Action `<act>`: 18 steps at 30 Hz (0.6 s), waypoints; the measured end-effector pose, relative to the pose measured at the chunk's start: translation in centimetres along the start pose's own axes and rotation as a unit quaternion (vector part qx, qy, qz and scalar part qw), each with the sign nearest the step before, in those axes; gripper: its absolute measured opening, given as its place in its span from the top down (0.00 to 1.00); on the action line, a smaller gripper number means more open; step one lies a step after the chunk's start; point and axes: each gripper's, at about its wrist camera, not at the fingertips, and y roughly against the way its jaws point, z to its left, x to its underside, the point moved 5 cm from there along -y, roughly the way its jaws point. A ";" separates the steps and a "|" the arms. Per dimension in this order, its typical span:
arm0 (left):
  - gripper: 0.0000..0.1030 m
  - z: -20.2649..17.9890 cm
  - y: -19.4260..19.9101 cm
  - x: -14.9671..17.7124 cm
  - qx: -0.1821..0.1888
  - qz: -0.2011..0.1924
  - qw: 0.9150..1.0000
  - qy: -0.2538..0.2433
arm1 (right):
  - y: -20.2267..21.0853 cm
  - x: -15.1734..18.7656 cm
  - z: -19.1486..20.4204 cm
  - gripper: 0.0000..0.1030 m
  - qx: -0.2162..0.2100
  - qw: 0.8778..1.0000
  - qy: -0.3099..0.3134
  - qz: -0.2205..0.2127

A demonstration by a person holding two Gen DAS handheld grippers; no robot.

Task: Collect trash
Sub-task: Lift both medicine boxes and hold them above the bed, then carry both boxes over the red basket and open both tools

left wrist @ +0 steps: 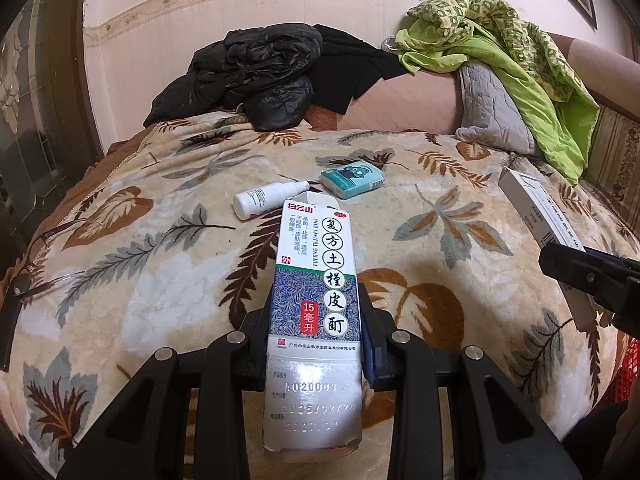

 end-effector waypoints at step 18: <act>0.69 -12.6 6.7 -0.2 0.201 -0.022 0.975 -0.095 | 12.0 3.9 -11.2 0.46 0.026 0.990 -0.136 -0.019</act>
